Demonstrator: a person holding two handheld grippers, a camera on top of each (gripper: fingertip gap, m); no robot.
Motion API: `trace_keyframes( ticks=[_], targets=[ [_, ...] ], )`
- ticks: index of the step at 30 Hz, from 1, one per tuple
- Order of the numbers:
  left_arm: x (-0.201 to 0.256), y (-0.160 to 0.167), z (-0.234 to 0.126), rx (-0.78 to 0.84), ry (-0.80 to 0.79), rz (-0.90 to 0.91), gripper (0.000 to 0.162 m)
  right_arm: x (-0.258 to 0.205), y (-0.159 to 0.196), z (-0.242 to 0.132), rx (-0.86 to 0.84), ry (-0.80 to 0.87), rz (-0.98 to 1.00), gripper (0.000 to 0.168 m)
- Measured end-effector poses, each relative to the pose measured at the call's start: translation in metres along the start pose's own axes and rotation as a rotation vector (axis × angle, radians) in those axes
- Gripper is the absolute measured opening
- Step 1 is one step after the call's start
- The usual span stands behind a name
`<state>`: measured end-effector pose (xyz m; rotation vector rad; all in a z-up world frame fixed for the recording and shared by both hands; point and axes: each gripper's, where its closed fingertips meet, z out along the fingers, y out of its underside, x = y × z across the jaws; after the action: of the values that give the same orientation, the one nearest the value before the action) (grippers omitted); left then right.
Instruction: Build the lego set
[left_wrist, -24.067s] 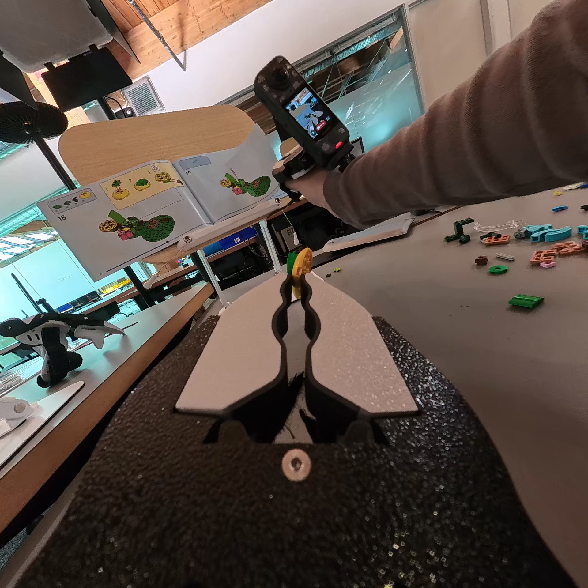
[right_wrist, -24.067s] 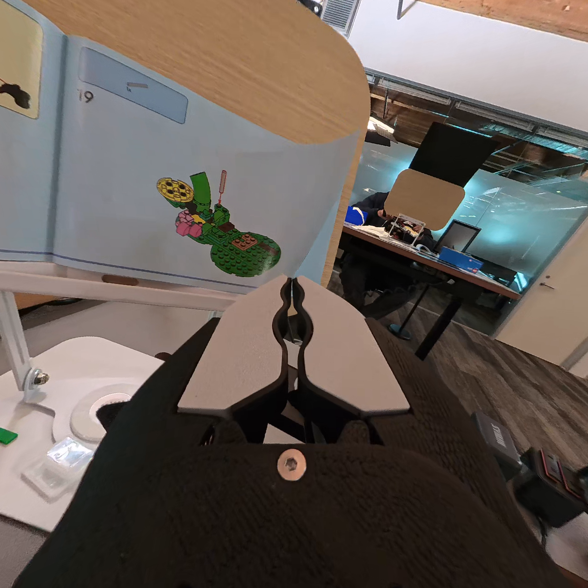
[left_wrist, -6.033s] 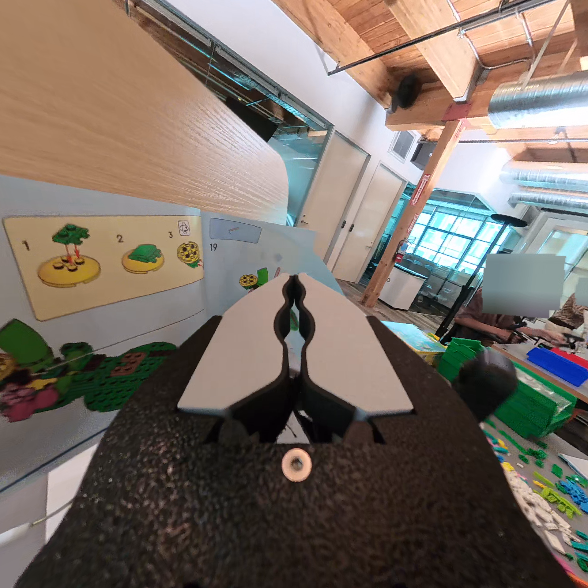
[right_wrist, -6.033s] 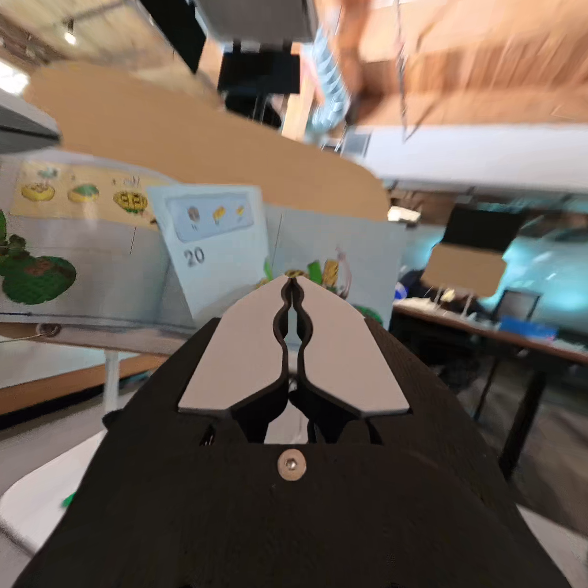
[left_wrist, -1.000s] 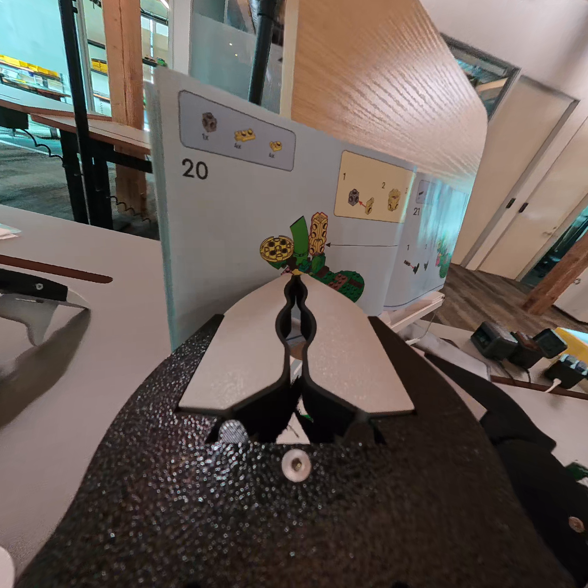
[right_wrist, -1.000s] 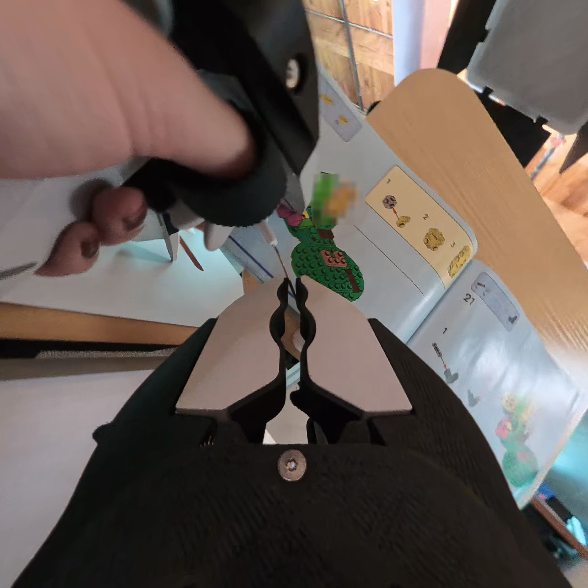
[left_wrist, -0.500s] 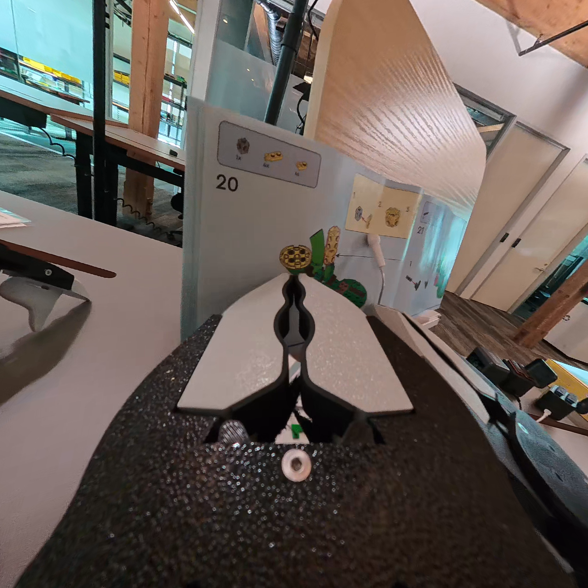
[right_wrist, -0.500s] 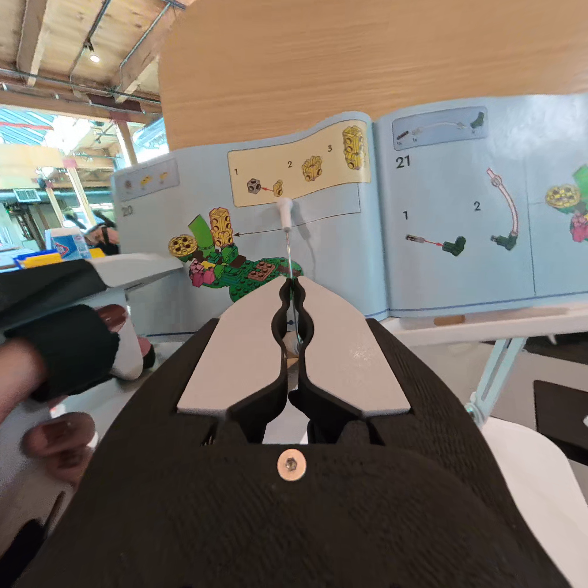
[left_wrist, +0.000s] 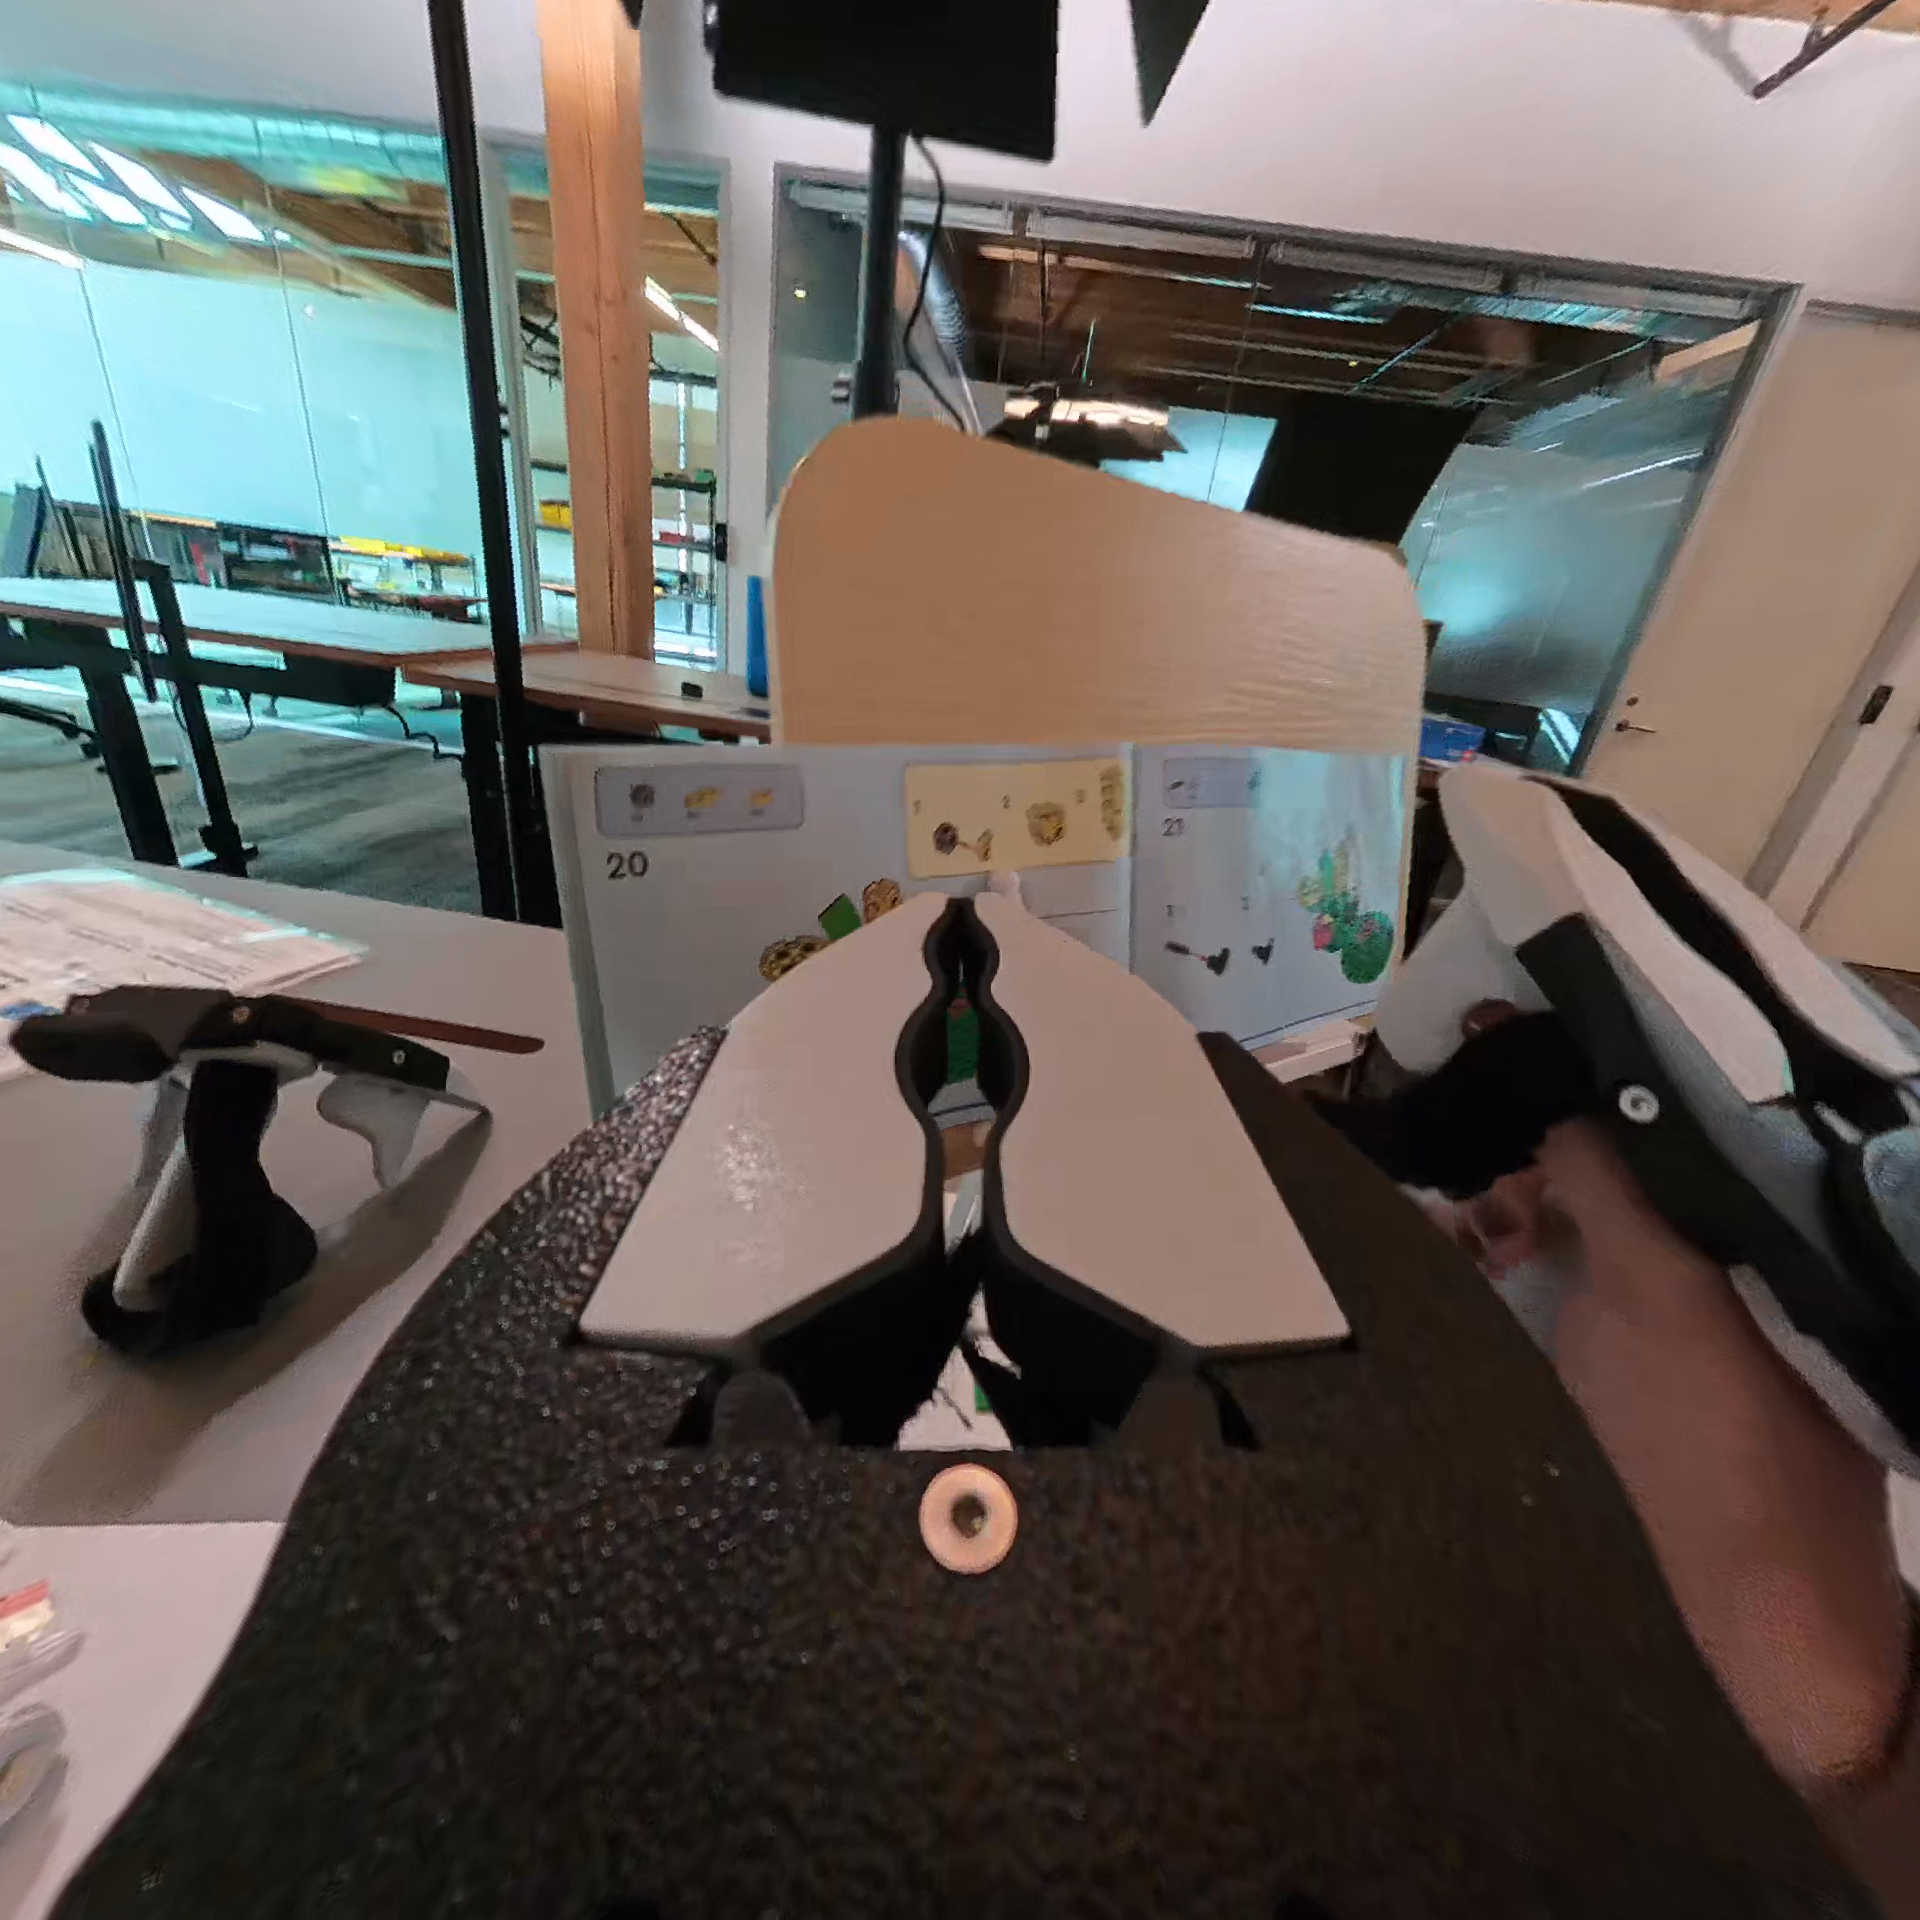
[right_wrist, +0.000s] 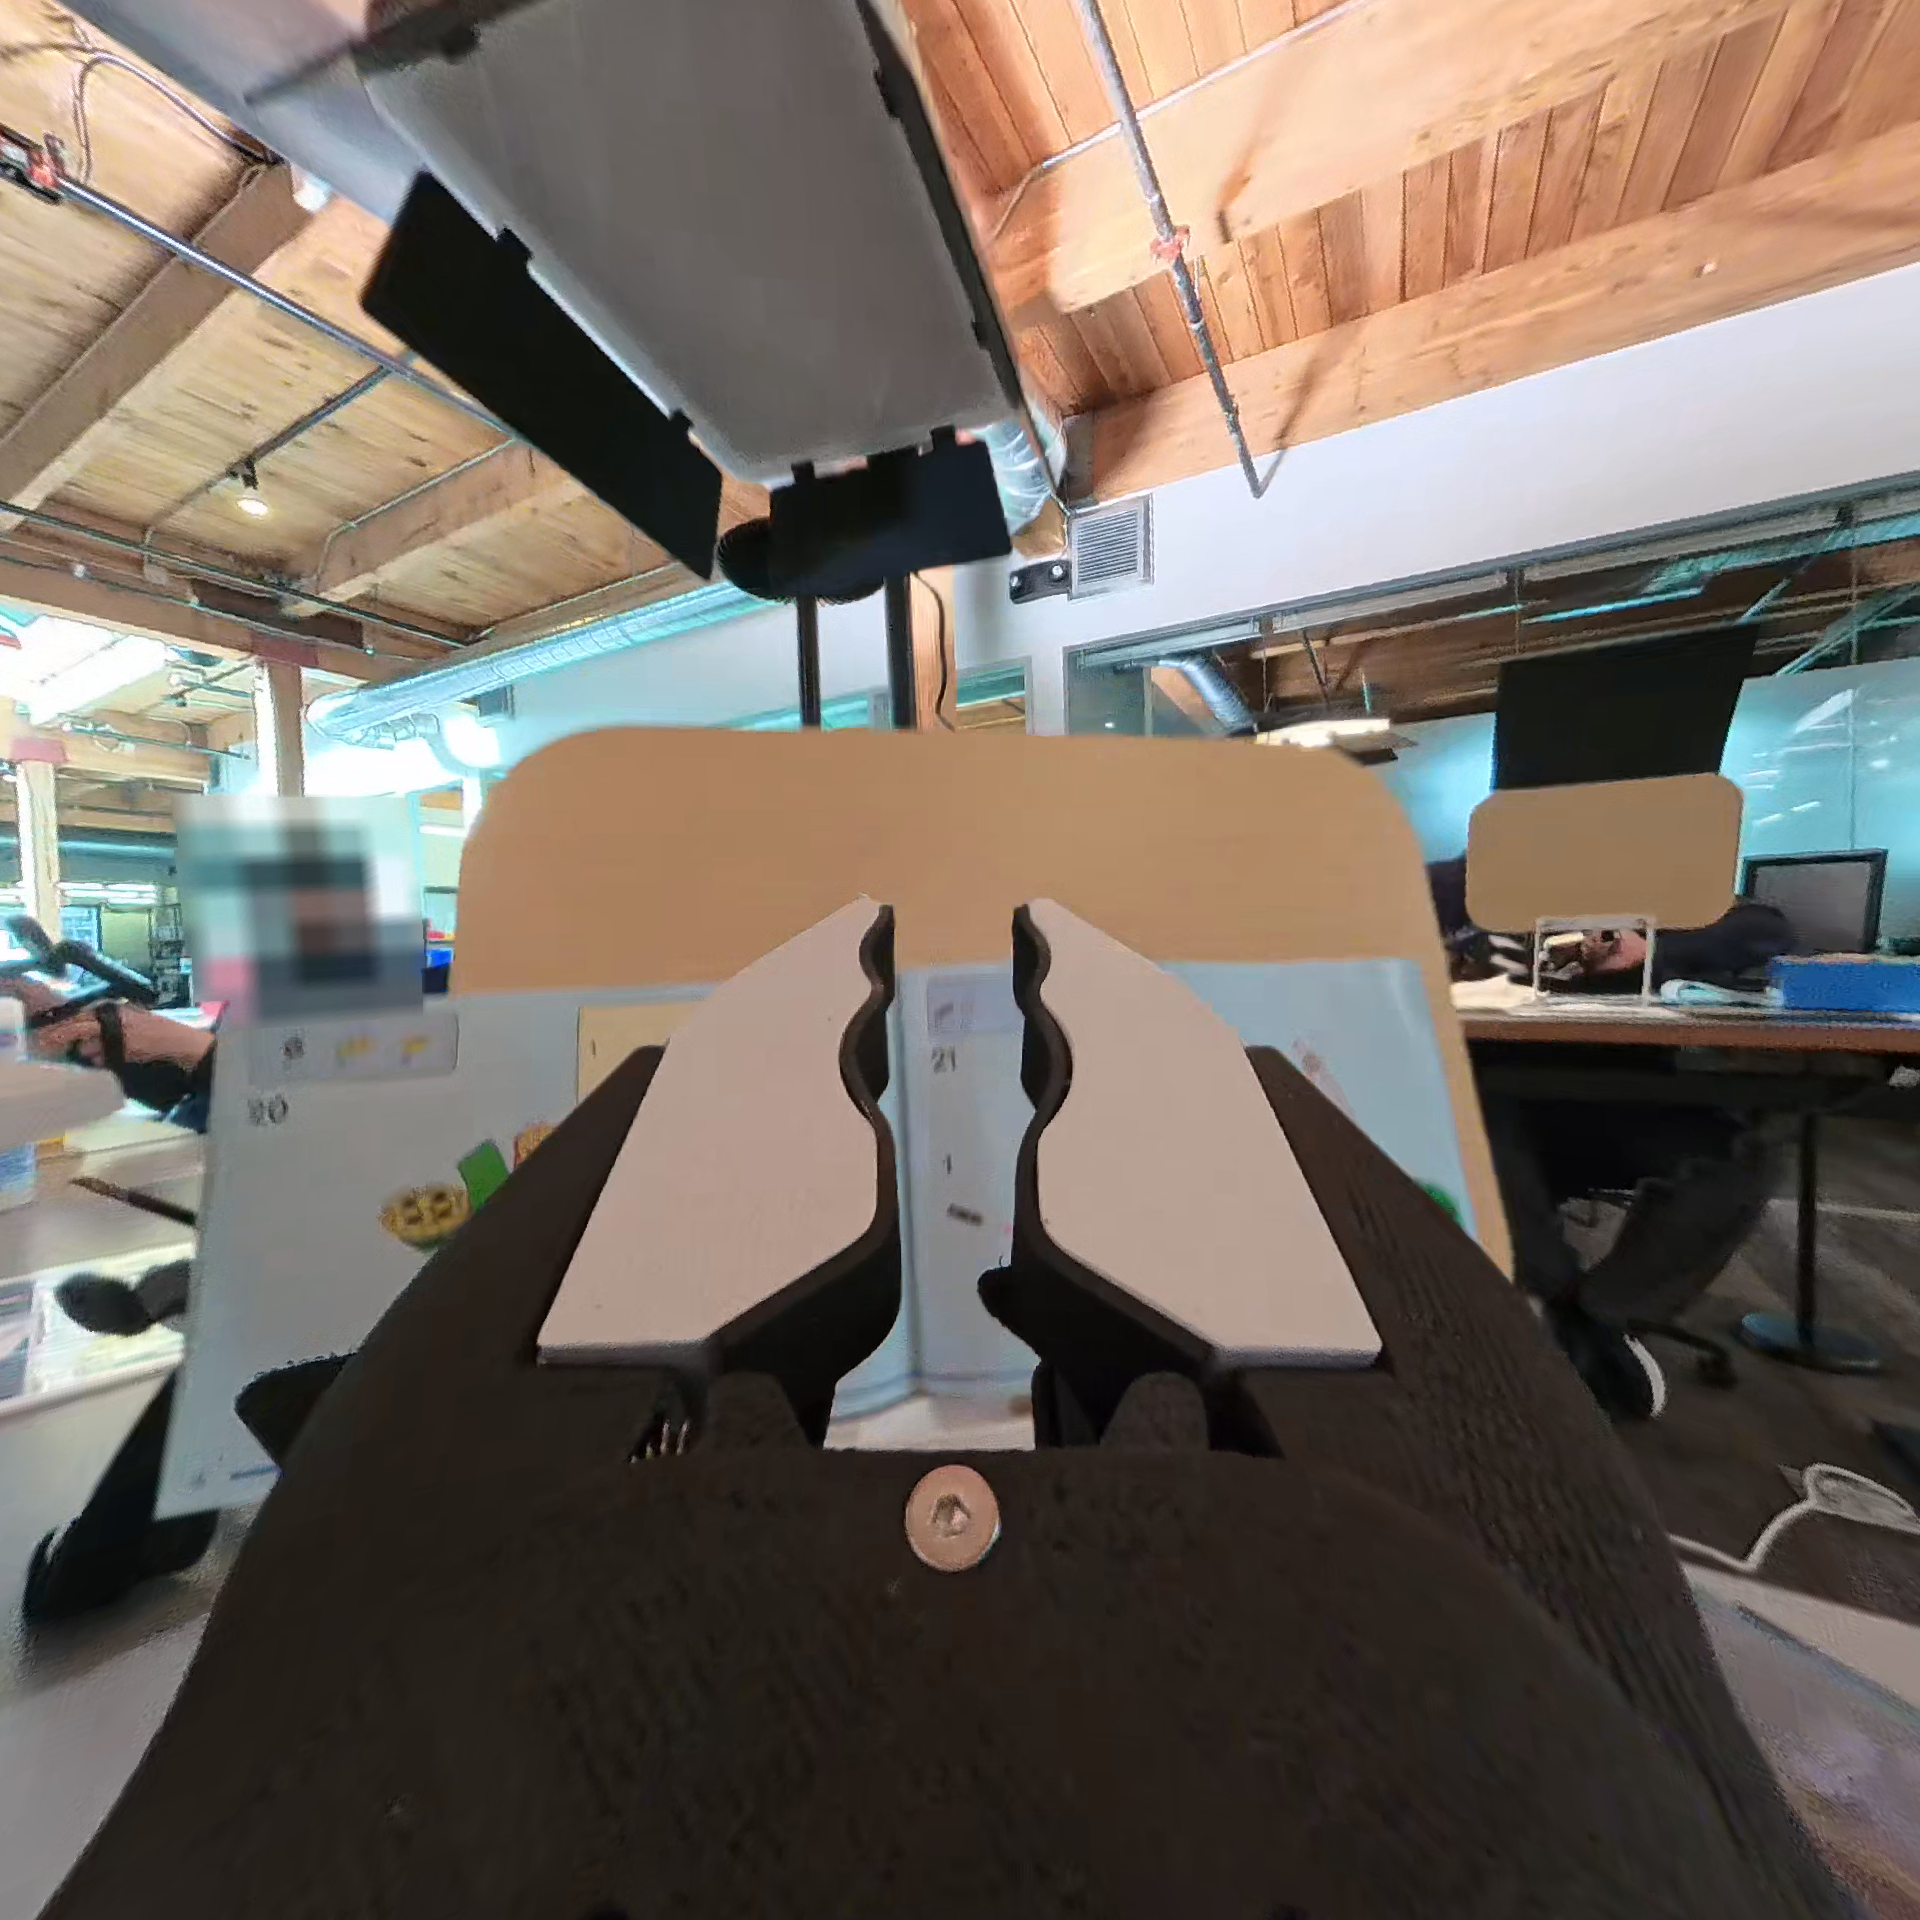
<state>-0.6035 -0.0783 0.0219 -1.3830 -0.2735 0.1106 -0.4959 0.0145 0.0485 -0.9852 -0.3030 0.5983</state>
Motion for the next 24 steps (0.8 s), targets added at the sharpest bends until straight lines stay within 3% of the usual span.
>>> trace_keyframes(
  ticks=[5,8,11,15,19,24],
  targets=[
    [0.043,-0.016,-0.029,0.112,-0.038,0.118,0.000,0.010,-0.076,-0.010,0.115,0.008,0.009,0.019],
    [0.071,-0.002,-0.050,0.211,0.017,0.026,0.000,0.012,-0.097,-0.028,0.124,-0.012,-0.143,0.020],
    [0.117,0.051,-0.083,0.172,0.172,-0.067,0.000,0.015,-0.080,-0.058,0.036,-0.071,-0.295,0.020],
    [0.116,0.110,-0.130,0.088,0.024,0.157,0.000,0.056,-0.066,-0.113,-0.154,-0.095,-0.279,0.022],
    [0.149,0.142,-0.168,0.040,0.260,0.122,0.000,0.107,-0.048,-0.195,-0.415,-0.173,-0.225,0.028],
    [0.166,0.150,-0.184,0.089,0.299,0.244,0.000,0.198,-0.043,-0.298,-0.535,-0.119,-0.308,0.018]
  ],
)
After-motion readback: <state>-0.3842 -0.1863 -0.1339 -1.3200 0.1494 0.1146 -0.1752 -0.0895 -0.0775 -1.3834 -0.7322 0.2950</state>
